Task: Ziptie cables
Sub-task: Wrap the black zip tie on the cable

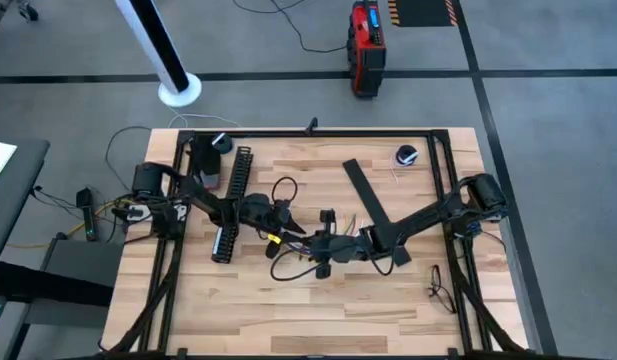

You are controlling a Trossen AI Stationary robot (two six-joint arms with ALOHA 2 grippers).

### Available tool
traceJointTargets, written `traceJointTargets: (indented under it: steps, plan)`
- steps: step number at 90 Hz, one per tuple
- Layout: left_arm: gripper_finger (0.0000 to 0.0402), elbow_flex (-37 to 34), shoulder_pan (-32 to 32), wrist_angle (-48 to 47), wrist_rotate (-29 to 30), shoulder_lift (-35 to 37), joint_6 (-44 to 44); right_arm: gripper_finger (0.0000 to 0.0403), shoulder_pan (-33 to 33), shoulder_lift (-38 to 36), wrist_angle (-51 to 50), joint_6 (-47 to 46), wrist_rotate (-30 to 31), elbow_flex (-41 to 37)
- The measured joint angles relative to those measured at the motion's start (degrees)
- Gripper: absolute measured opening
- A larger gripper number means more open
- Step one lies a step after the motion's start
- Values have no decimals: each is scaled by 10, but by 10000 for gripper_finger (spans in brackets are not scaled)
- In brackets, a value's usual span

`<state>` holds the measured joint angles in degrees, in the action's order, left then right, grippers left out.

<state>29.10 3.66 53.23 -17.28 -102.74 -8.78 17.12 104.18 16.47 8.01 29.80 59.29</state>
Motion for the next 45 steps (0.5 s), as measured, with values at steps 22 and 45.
traceJointTargets:
  steps: [22,45]
  plan:
    - [6,0,0,1,-3,0,6,0,0,0,-1,2,-1,0]
    - [1,1,0,-14,-3,0,1,0,-1,0,2,2,-2,0]
